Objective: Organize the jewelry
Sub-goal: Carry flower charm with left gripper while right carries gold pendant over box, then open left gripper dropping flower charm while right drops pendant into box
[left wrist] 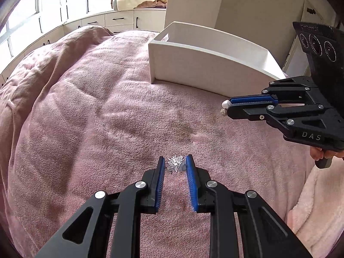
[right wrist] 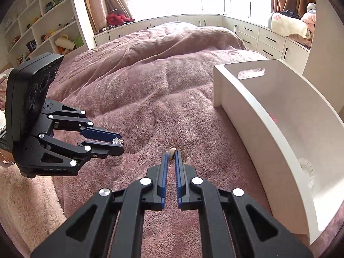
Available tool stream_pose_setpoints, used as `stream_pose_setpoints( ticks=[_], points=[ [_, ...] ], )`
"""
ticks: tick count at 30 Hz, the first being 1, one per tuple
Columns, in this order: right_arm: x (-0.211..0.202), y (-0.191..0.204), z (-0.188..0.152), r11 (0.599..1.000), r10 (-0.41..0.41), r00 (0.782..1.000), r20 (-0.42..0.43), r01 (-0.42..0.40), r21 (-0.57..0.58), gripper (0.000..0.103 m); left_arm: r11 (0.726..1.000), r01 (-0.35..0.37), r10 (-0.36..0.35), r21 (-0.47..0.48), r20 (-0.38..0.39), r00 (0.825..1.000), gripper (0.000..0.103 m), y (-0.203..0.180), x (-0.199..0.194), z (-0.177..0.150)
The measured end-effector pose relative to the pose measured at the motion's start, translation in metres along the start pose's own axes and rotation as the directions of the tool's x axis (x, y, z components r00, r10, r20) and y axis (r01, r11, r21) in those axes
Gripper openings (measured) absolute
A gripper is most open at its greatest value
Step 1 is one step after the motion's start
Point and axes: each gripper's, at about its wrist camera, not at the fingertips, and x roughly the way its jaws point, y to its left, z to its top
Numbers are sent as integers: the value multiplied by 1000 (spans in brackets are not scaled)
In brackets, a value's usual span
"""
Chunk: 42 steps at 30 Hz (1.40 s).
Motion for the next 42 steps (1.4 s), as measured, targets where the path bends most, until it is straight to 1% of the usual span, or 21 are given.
stream_pose_setpoints(
  ticks=[5, 11, 12, 17, 22, 26, 28, 34, 39, 42],
  points=[
    [-26, -2, -7, 1000, -12, 999, 43, 12, 15, 8, 1000, -19, 19, 4, 17, 1000, 25, -8, -13, 5],
    [-63, -15, -9, 998, -32, 994, 106, 27, 48, 8, 1000, -12, 11, 7, 76, 997, 25, -21, -35, 23],
    [-70, -19, -8, 998, -31, 993, 115, 25, 56, 8, 1000, -7, 6, 16, 84, 996, 25, -24, -38, 28],
    [-109, -34, -3, 995, -80, 981, 178, 70, 65, 8, 998, -5, -4, 63, 139, 990, 25, -44, -56, 60],
    [-142, -55, 0, 989, -134, 966, 223, 117, 89, 8, 995, -8, -5, 96, 133, 991, 25, -63, -59, 96],
    [-163, -74, 1, 983, -169, 956, 240, 144, 117, 8, 991, -10, -10, 131, 155, 988, 25, -78, -60, 125],
    [-170, -82, 2, 978, -191, 951, 244, 165, 126, 8, 989, -5, -20, 148, 168, 986, 25, -88, -62, 140],
    [-181, -109, 6, 968, -221, 940, 259, 179, 179, 8, 983, -10, -27, 186, 199, 980, 25, -112, -58, 182],
    [-184, -129, 12, 960, -231, 932, 280, 171, 223, 8, 988, -4, -29, 157, 204, 979, 25, -119, -39, 207],
    [-179, -139, 17, 955, -244, 932, 267, 183, 233, 8, 990, 7, -37, 140, 219, 975, 25, -118, -23, 214]
  ],
)
